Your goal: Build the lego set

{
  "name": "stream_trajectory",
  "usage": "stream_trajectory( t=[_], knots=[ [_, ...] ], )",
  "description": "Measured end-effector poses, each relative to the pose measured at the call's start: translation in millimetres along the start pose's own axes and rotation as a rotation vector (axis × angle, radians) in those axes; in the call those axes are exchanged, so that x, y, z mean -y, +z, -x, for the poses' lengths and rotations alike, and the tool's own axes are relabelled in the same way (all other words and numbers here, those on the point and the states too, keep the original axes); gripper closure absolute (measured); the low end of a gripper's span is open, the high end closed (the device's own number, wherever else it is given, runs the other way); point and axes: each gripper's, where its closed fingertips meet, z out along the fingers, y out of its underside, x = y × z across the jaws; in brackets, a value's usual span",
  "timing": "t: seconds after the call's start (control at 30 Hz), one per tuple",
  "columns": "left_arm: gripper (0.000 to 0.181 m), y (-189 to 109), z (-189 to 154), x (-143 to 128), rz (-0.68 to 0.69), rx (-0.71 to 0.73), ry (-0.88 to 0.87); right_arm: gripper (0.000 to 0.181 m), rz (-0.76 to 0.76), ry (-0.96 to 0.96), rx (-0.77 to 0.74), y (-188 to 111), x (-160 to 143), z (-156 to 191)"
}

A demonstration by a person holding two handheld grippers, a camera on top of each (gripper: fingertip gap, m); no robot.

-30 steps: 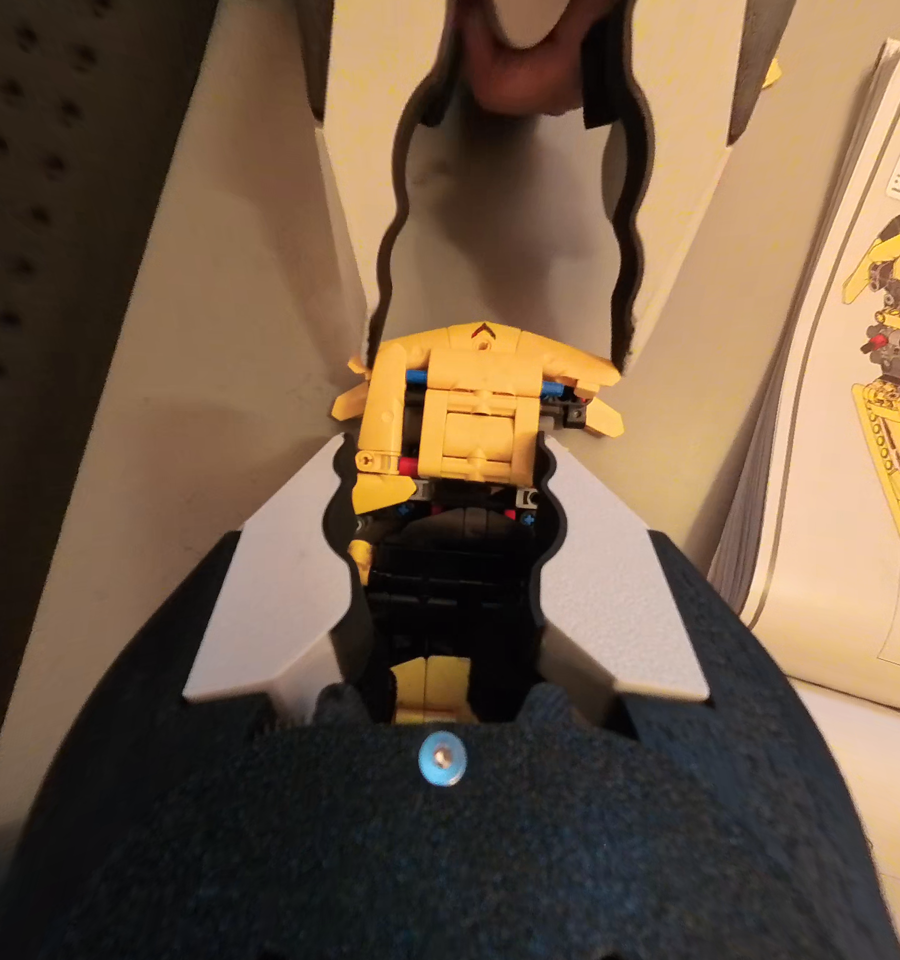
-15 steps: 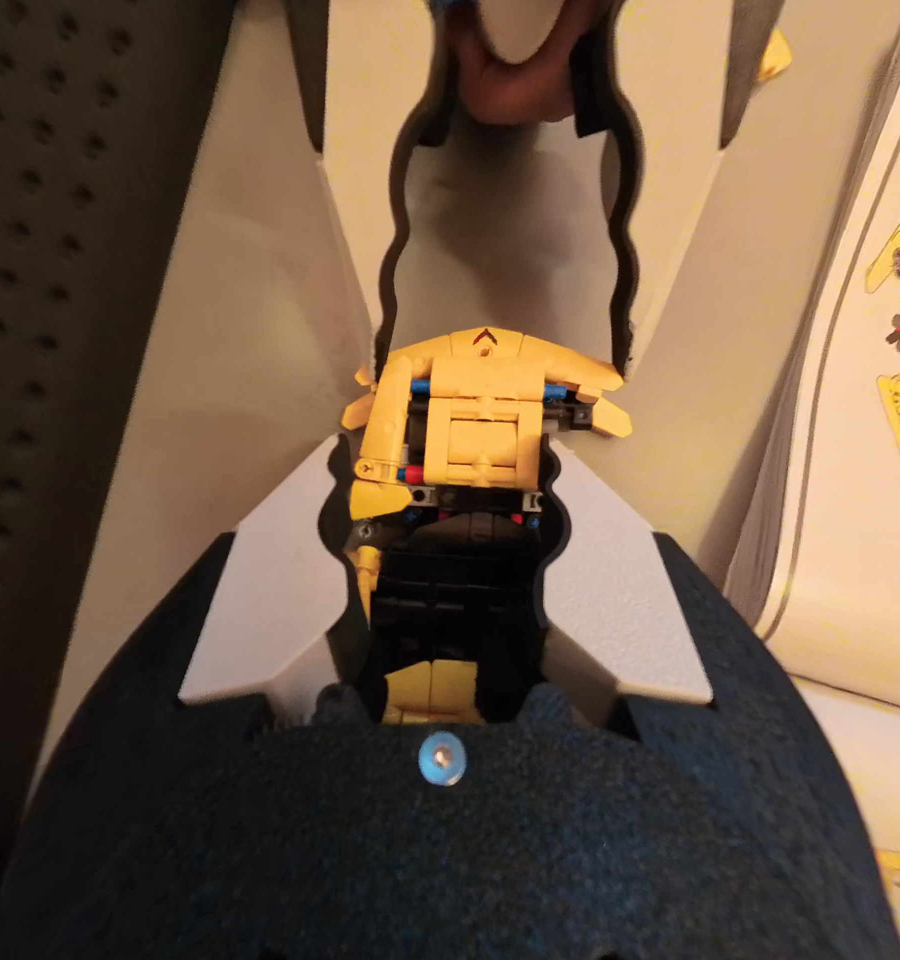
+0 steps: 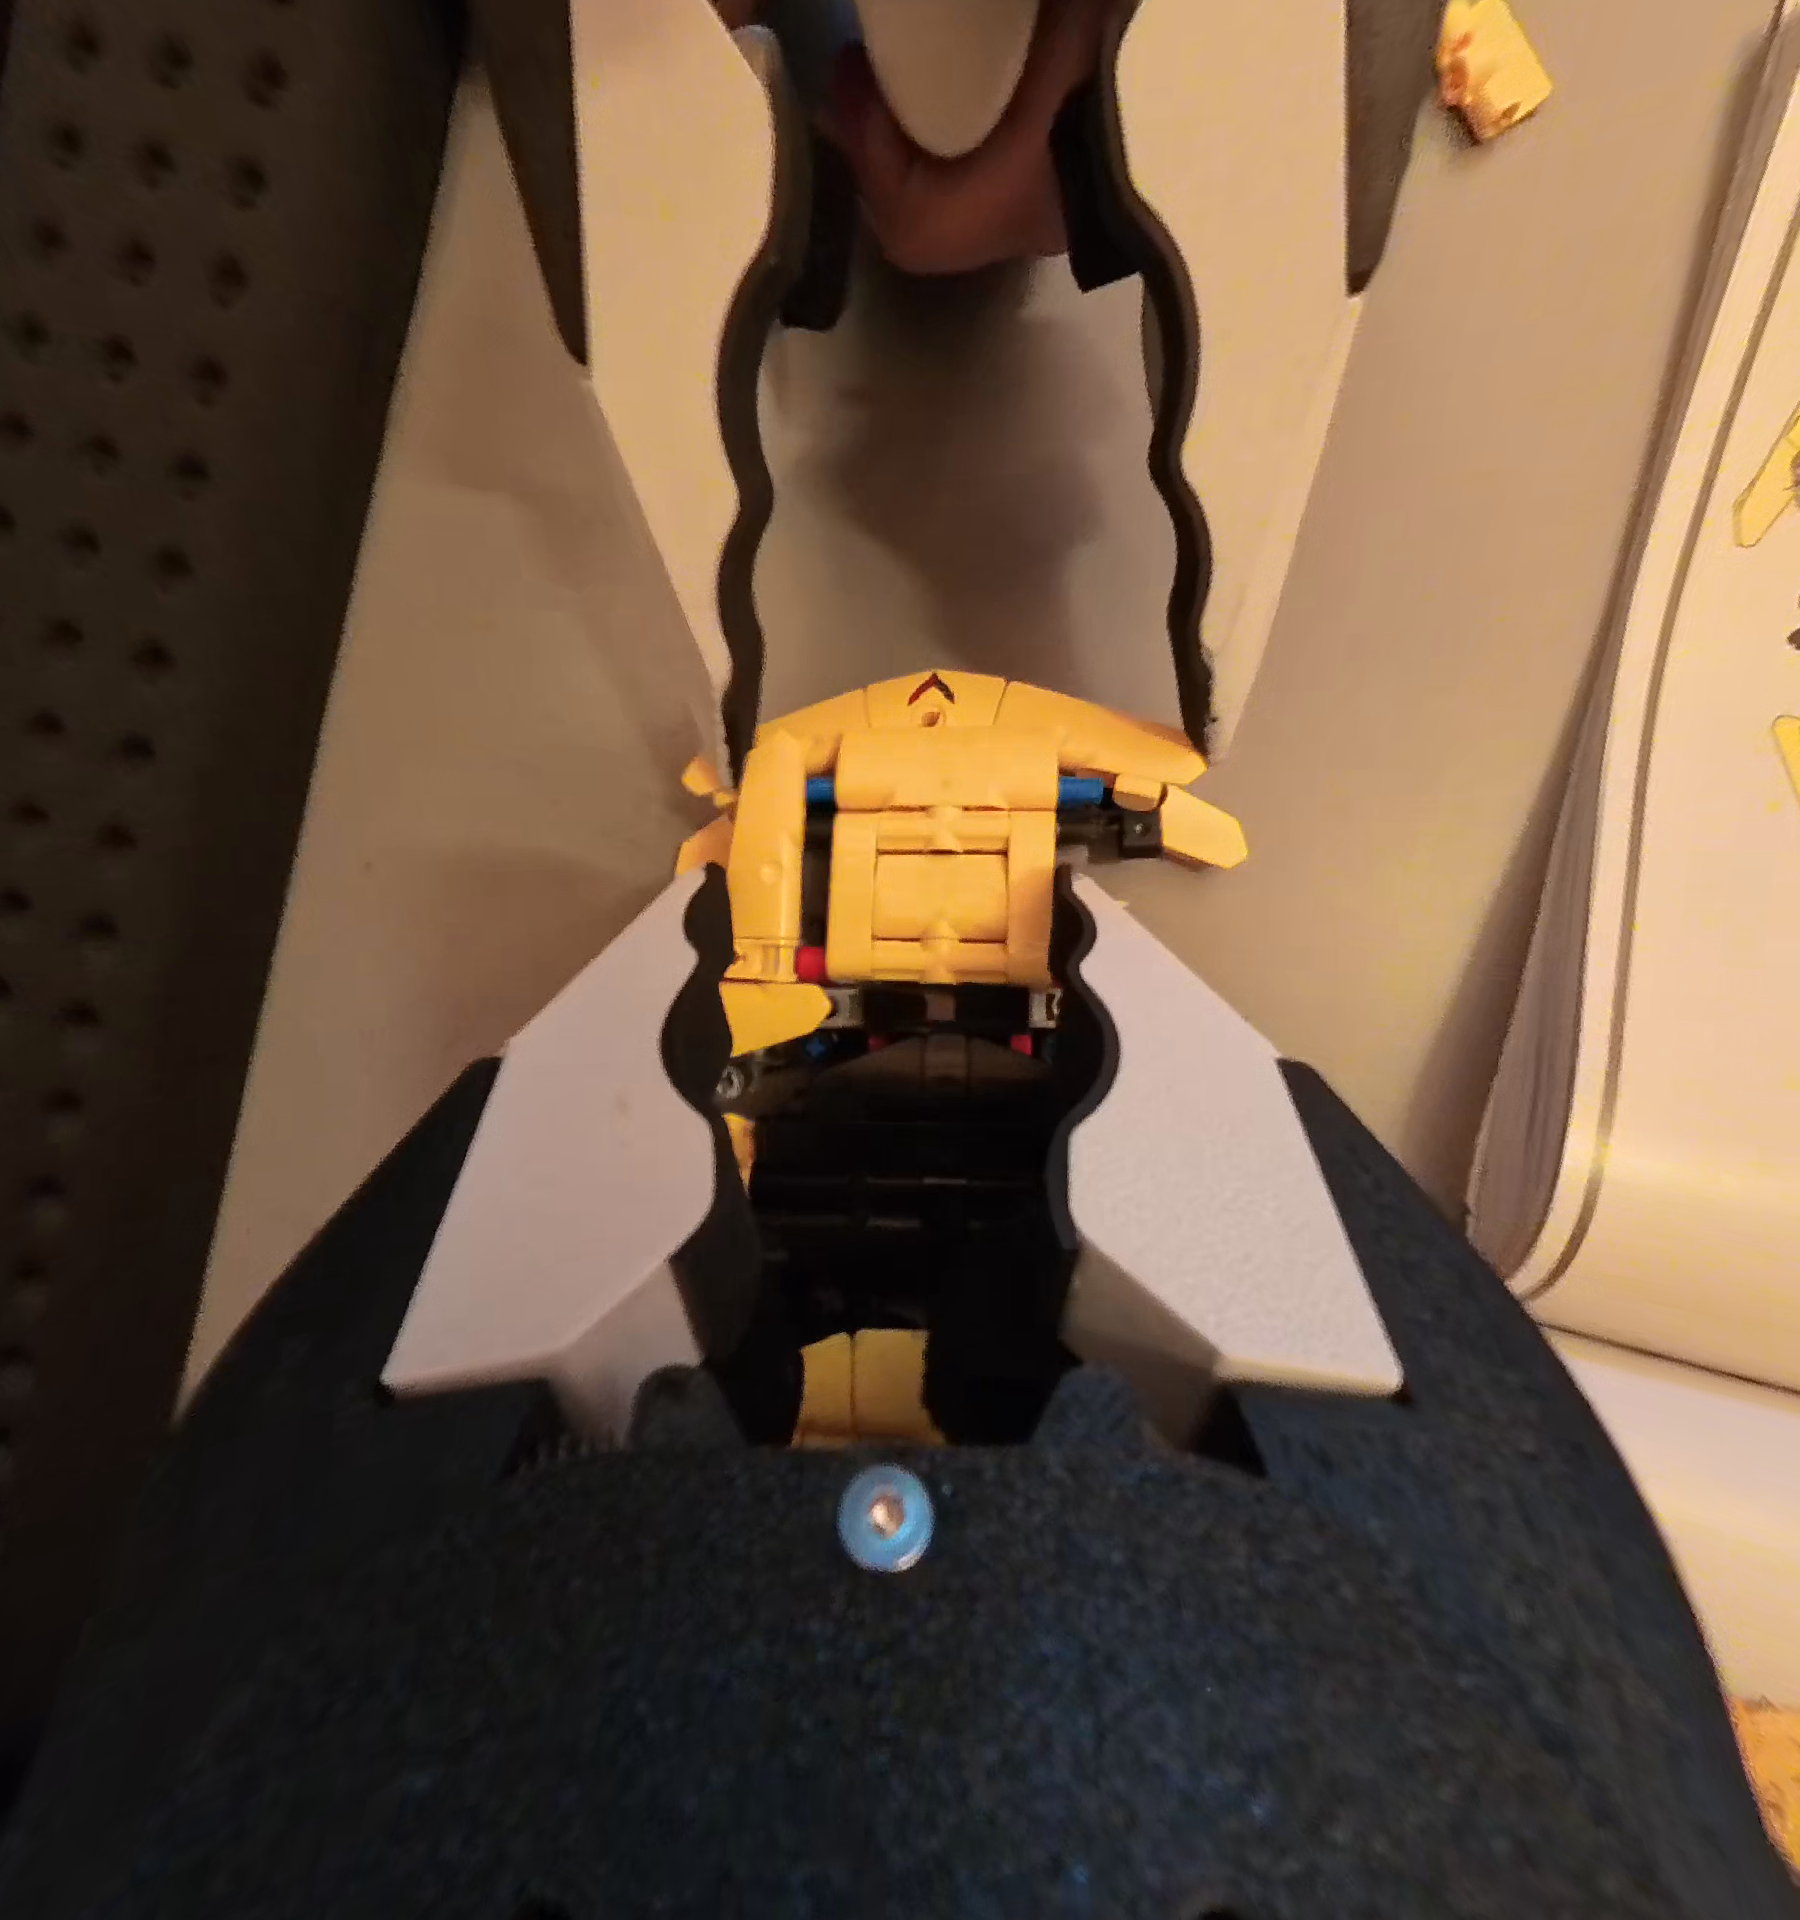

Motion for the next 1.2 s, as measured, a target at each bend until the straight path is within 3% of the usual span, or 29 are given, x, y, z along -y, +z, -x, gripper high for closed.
stream_trajectory(
  t=[0.93, 1.2],
  knots=[
    [0.097, 4.0, -0.2, -0.7, 0.015, 0.022, -0.027, 0.119, 0.025, -0.046, -0.085, 3.9, 1.1, -0.6],
    [0.099, 4.4, -2.9, -0.1, 0.013, -0.010, -0.041, 0.120, 0.006, -0.019, -0.030, 2.7, 1.6, 0.6]
  ],
)
